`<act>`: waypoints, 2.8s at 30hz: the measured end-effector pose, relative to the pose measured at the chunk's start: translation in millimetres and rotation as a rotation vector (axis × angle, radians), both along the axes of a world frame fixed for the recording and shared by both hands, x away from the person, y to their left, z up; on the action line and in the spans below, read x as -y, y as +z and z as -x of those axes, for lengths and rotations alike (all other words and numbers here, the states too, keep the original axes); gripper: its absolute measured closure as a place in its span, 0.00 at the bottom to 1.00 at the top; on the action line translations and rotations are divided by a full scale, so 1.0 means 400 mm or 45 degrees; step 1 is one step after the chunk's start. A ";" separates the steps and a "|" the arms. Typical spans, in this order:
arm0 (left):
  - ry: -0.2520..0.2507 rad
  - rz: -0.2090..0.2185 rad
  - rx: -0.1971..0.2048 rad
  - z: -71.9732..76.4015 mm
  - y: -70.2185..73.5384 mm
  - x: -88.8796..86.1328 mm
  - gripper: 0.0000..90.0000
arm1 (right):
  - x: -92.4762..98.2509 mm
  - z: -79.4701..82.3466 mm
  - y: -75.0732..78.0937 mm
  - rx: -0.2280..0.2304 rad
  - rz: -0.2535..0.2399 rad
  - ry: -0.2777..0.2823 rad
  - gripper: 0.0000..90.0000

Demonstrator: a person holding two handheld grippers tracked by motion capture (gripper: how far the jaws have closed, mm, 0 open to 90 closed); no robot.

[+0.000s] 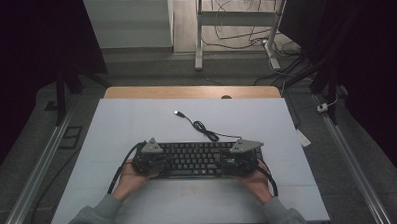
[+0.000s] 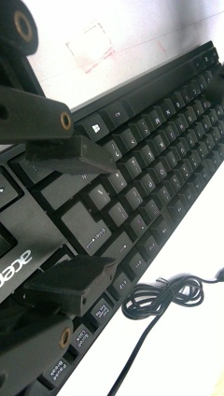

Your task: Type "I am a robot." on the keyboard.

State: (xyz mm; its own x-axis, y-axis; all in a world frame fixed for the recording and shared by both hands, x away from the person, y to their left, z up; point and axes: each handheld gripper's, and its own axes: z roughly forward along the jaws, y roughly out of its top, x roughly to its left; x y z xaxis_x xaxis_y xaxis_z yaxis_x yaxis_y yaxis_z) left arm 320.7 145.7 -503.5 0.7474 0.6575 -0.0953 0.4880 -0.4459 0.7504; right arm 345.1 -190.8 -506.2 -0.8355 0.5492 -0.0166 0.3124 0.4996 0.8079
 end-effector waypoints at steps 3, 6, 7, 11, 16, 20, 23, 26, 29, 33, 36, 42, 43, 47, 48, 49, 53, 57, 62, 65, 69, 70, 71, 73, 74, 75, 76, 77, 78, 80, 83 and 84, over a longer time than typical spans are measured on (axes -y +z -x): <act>0.028 0.034 0.003 -0.002 0.007 -0.024 0.90 | -0.001 0.001 0.000 0.003 0.001 0.001 0.52; 0.086 0.043 0.025 -0.004 0.014 -0.047 0.75 | -0.001 0.000 0.000 0.003 0.000 -0.001 0.52; 0.109 0.047 0.030 -0.005 0.015 -0.054 0.70 | 0.000 0.000 0.000 0.004 0.001 -0.001 0.52; 0.183 0.045 0.039 -0.011 0.017 -0.080 0.55 | 0.001 0.000 0.001 0.002 0.003 -0.001 0.52; 0.230 0.038 0.025 -0.019 0.012 -0.103 0.47 | 0.002 -0.001 0.001 0.004 0.008 -0.003 0.52; 0.240 0.033 0.015 -0.019 0.010 -0.112 0.45 | 0.003 0.000 0.002 0.008 0.006 -0.008 0.52; 0.240 0.030 0.017 -0.019 0.010 -0.114 0.44 | 0.003 0.000 0.003 0.009 0.005 -0.007 0.52; 0.240 0.026 0.014 -0.020 0.008 -0.115 0.43 | 0.003 0.000 0.002 0.009 0.006 -0.008 0.52; 0.236 0.022 0.010 -0.021 0.007 -0.115 0.43 | 0.004 -0.001 0.003 0.008 0.004 -0.008 0.52; 0.230 0.022 0.010 -0.019 0.008 -0.113 0.42 | 0.003 0.000 0.004 0.011 0.001 -0.008 0.52; 0.230 0.024 0.007 -0.019 0.008 -0.112 0.42 | 0.002 0.000 0.006 0.018 -0.010 -0.008 0.52; 0.221 0.018 0.000 -0.021 0.005 -0.110 0.42 | -0.004 -0.001 0.017 0.031 -0.026 0.002 0.52; 0.221 0.016 0.000 -0.021 0.005 -0.109 0.42 | -0.006 -0.001 0.018 0.031 -0.029 0.003 0.52; 0.220 0.015 -0.005 -0.021 0.005 -0.108 0.41 | -0.016 -0.003 0.027 0.040 -0.032 0.013 0.52; 0.217 0.014 -0.004 -0.022 0.004 -0.107 0.41 | -0.019 -0.004 0.027 0.044 -0.046 0.019 0.52; 0.214 0.012 -0.006 -0.022 0.004 -0.107 0.41 | -0.023 -0.005 0.029 0.045 -0.045 0.020 0.52; 0.207 0.009 -0.011 -0.022 0.002 -0.103 0.41 | -0.040 -0.009 0.033 0.030 -0.042 0.041 0.53; 0.205 0.009 -0.010 -0.022 0.002 -0.101 0.41 | -0.057 -0.013 0.041 0.053 -0.035 0.050 0.58; 0.205 0.008 -0.015 -0.023 0.001 -0.101 0.41 | -0.092 -0.028 0.054 0.069 -0.049 0.078 0.75; 0.207 0.009 -0.016 -0.023 0.000 -0.101 0.41 | -0.108 -0.029 0.059 0.067 -0.055 0.104 0.88; 0.202 0.003 -0.015 -0.023 0.000 -0.098 0.41 | -0.126 -0.033 0.059 0.059 -0.061 0.111 0.99; 0.198 -0.001 -0.013 -0.022 0.001 -0.098 0.41 | -0.133 -0.036 0.059 0.051 -0.050 0.107 0.99; 0.201 0.004 -0.015 -0.022 0.001 -0.097 0.41 | -0.137 -0.040 0.059 0.047 -0.044 0.104 0.99; 0.201 0.005 -0.015 -0.022 0.000 -0.096 0.41 | -0.147 -0.048 0.057 0.030 -0.042 0.094 1.00; 0.200 0.002 -0.016 -0.022 0.000 -0.096 0.41 | -0.151 -0.052 0.054 0.022 -0.042 0.094 1.00; 0.196 -0.003 -0.017 -0.023 0.000 -0.096 0.41 | -0.156 -0.055 0.050 0.017 -0.038 0.096 0.99; 0.201 0.000 -0.017 -0.023 -0.001 -0.095 0.41 | -0.160 -0.058 0.047 0.017 -0.012 0.096 0.99; 0.198 -0.001 -0.017 -0.023 -0.002 -0.095 0.41 | -0.163 -0.061 0.042 0.015 0.005 0.095 0.99; 0.197 -0.002 -0.017 -0.024 -0.002 -0.095 0.41 | -0.166 -0.064 0.036 0.007 0.023 0.092 0.99; 0.197 -0.001 -0.017 -0.023 -0.002 -0.094 0.41 | -0.170 -0.072 0.026 -0.015 0.047 0.083 0.99; 0.196 -0.002 -0.014 -0.023 -0.001 -0.094 0.41 | -0.174 -0.079 0.014 -0.042 0.065 0.072 0.99; 0.196 -0.002 -0.014 -0.023 -0.001 -0.094 0.41 | -0.176 -0.081 0.011 -0.047 0.070 0.072 0.99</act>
State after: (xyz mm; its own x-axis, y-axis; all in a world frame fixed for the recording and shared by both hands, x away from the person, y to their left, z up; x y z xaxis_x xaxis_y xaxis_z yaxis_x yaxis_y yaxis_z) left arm 329.8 183.4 -503.9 0.6365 0.7646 -0.1014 0.5588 -0.3664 0.7440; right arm 377.5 -120.3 -501.8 -0.8657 0.5004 -0.0136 0.3119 0.5603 0.7674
